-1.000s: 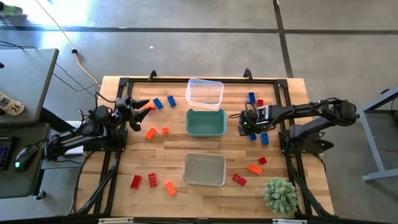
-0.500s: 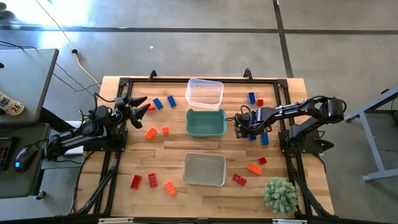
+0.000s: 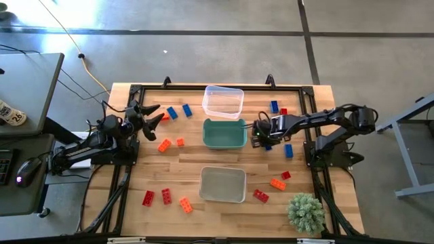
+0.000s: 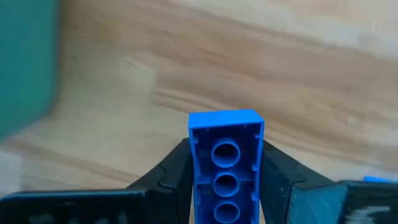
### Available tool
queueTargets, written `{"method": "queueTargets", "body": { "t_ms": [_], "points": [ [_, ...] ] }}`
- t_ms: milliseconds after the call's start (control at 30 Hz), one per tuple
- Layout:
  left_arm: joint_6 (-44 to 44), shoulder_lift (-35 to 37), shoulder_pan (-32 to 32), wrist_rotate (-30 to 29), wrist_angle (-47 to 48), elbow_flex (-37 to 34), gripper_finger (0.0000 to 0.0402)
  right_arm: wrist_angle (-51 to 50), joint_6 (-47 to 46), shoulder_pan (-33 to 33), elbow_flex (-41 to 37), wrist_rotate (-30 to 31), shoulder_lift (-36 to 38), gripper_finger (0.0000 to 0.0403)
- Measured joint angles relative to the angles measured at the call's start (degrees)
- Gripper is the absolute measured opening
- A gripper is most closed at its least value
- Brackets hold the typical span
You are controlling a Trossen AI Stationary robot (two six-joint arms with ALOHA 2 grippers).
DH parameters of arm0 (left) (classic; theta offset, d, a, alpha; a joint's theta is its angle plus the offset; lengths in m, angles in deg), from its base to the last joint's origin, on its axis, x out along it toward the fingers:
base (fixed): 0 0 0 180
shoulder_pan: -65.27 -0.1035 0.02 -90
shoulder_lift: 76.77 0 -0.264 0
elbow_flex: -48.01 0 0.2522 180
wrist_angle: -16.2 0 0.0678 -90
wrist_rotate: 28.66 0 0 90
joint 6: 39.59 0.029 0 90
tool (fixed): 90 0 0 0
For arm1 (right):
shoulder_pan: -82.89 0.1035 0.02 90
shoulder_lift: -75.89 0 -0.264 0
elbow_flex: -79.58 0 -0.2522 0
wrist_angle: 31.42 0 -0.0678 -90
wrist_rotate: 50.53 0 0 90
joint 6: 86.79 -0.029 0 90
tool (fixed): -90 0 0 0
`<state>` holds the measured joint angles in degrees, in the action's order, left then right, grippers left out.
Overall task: Sort & place blocks by color
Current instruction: Put the blue game piece into the transparent bin
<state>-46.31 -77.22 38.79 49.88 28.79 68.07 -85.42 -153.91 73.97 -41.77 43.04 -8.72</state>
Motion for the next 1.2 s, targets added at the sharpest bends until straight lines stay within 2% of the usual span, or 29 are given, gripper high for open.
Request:
{"method": "queueTargets", "body": {
  "t_ms": [133,367,500,600,800,933,1033,1200],
  "points": [
    [-5.8,0.0,0.0,-1.6,0.0,0.0,0.0213,-1.2,0.6,-0.3,5.3,3.8,0.0,0.0111],
    [-10.7,0.0,0.0,-2.8,0.0,0.0,0.0213,-1.8,7.4,-3.4,14.9,11.7,0.0,0.0111],
    [-11.1,0.0,0.0,-4.3,0.0,0.0,0.0213,-0.3,15.6,-6.3,19.9,16.6,0.0,0.0111],
    [-11.2,0.0,0.0,-5.5,-0.1,0.0,0.0213,6.1,24.5,-8.8,22.3,17.6,0.0,0.0111],
    [-19.7,0.0,0.0,-5.9,-3.1,0.0,0.0213,24.5,40.5,-14.1,22.7,13.8,-0.7,0.0111],
    [-22.9,0.0,0.0,-8.1,-6.4,0.0,0.0213,34.0,51.8,-17.0,22.7,12.1,-4.1,0.0111],
    [-23.1,0.0,0.0,-10.3,-8.1,0.0,0.0213,38.8,54.0,-19.2,22.7,7.3,-7.7,0.0111],
    [-23.3,0.0,0.0,-11.4,-9.1,0.0,0.0213,38.5,51.8,-22.8,22.7,-1.9,-13.9,0.0111]
  ]
}}
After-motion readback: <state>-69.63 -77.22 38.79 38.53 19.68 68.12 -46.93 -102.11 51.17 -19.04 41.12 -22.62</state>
